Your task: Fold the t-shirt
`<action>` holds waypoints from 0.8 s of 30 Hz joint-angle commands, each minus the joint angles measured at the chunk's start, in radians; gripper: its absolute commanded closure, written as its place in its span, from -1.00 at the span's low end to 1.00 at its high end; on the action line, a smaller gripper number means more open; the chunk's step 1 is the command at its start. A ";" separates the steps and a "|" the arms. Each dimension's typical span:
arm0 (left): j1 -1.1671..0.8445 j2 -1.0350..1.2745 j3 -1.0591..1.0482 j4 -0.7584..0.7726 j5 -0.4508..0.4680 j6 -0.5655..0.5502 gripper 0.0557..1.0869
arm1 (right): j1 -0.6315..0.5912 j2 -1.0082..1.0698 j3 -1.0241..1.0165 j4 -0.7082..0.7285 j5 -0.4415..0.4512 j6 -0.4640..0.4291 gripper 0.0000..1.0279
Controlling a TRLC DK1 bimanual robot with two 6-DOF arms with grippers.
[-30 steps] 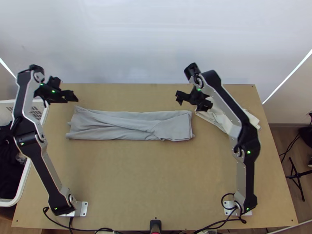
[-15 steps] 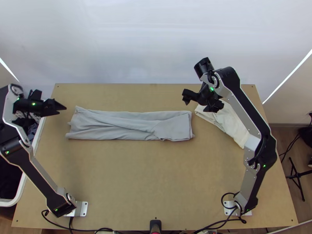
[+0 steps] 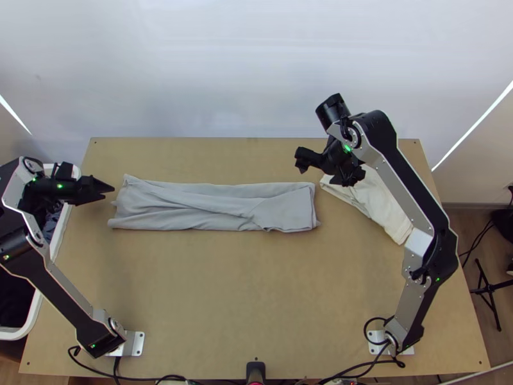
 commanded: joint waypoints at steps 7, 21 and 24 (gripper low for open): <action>0.008 -0.007 -0.130 0.080 0.003 0.035 -0.90 | 0.024 -0.007 0.018 -0.001 0.000 0.010 -0.93; -0.034 -0.022 -0.223 0.136 0.006 0.033 -0.90 | 0.020 -0.012 0.000 -0.005 0.000 0.010 -0.93; -0.061 -0.028 -0.237 0.140 0.008 0.022 -0.90 | 0.018 -0.013 -0.002 -0.005 0.000 0.010 -0.93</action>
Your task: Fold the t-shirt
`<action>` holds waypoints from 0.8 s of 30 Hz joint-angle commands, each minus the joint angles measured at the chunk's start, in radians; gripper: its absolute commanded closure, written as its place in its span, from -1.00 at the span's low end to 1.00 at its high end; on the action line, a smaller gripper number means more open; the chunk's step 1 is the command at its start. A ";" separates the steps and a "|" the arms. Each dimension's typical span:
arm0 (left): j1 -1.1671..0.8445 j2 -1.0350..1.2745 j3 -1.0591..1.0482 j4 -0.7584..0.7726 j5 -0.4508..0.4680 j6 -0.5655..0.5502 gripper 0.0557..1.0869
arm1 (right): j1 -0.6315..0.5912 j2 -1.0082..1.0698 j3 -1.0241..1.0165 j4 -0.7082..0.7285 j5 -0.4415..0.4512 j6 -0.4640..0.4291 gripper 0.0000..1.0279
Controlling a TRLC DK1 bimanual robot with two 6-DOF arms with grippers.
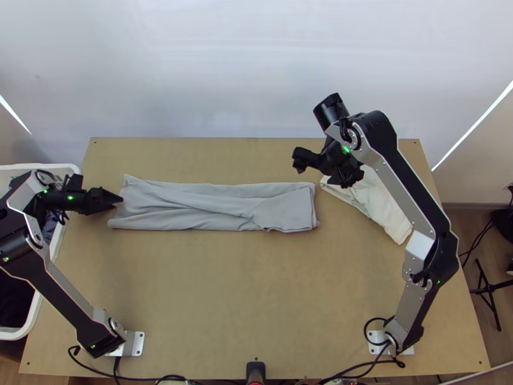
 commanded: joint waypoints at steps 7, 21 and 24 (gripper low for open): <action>-0.158 -0.045 -0.121 0.119 0.002 -0.100 -0.89 | -0.002 -0.002 -0.002 -0.001 0.000 0.000 -0.93; 0.019 -0.075 -0.085 0.222 -0.042 -0.238 0.93 | -0.057 -0.073 -0.062 -0.001 0.000 -0.012 -0.90; 0.095 -0.086 -0.037 0.170 -0.071 -0.224 0.93 | -0.067 -0.077 -0.071 0.000 0.000 -0.013 -0.90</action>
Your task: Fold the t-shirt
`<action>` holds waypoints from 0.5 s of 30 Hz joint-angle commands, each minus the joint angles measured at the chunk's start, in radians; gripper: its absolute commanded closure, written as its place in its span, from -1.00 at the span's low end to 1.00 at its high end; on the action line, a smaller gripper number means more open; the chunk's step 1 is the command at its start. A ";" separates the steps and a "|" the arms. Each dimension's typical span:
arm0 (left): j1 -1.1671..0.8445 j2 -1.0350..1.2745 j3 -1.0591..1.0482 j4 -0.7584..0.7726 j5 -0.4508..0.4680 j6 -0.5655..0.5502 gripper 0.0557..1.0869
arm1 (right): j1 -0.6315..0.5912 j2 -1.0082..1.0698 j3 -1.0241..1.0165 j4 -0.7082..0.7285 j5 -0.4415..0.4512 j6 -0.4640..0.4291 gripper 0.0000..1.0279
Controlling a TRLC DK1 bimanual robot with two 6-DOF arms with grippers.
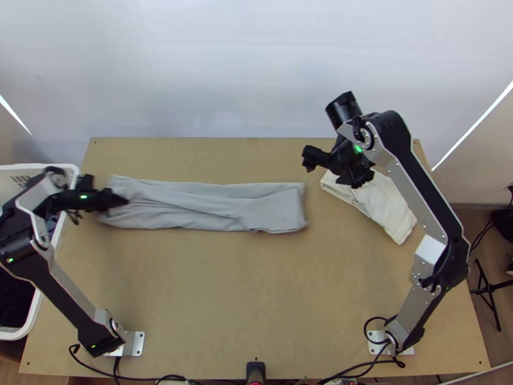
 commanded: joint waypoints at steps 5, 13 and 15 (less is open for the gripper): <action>0.215 -0.059 0.200 -0.194 -0.036 0.012 0.93 | -0.027 -0.021 -0.053 0.020 0.000 -0.009 -0.90; 0.060 -0.171 0.294 -0.361 -0.040 -0.005 0.93 | -0.024 -0.026 -0.061 0.030 0.000 -0.009 -0.90; -0.009 -0.175 0.338 -0.428 -0.040 -0.016 0.93 | -0.024 -0.033 -0.062 0.030 0.000 -0.009 -0.90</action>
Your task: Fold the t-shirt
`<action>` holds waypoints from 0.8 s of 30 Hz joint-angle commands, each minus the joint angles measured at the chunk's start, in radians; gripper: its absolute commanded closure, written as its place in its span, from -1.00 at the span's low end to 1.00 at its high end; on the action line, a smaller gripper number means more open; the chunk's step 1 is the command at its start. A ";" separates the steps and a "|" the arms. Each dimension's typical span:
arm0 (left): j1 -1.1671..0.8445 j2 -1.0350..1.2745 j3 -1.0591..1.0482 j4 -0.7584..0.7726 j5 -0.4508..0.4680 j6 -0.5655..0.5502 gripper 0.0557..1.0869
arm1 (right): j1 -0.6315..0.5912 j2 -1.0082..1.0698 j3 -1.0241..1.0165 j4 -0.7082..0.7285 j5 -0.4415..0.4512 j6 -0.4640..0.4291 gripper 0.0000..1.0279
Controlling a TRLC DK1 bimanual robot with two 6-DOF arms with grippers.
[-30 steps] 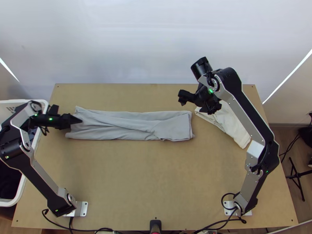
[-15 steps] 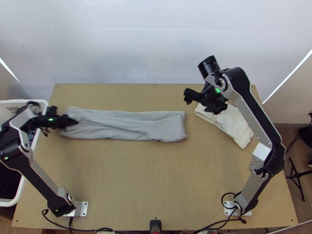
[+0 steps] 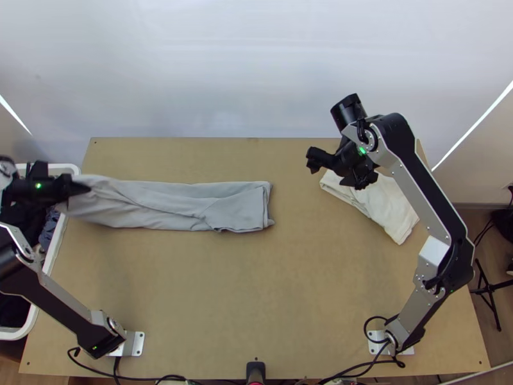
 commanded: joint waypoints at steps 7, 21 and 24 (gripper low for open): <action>-0.414 -0.101 0.205 -0.220 -0.032 -0.116 0.93 | -0.032 -0.035 -0.004 0.008 -0.001 -0.008 -0.90; -0.860 -0.015 0.283 -0.191 -0.167 -0.296 0.93 | -0.131 -0.038 0.085 0.036 -0.051 -0.002 -0.90; -0.889 0.026 0.285 -0.171 -0.192 -0.314 0.93 | -0.146 -0.048 0.094 0.034 -0.063 -0.002 -0.90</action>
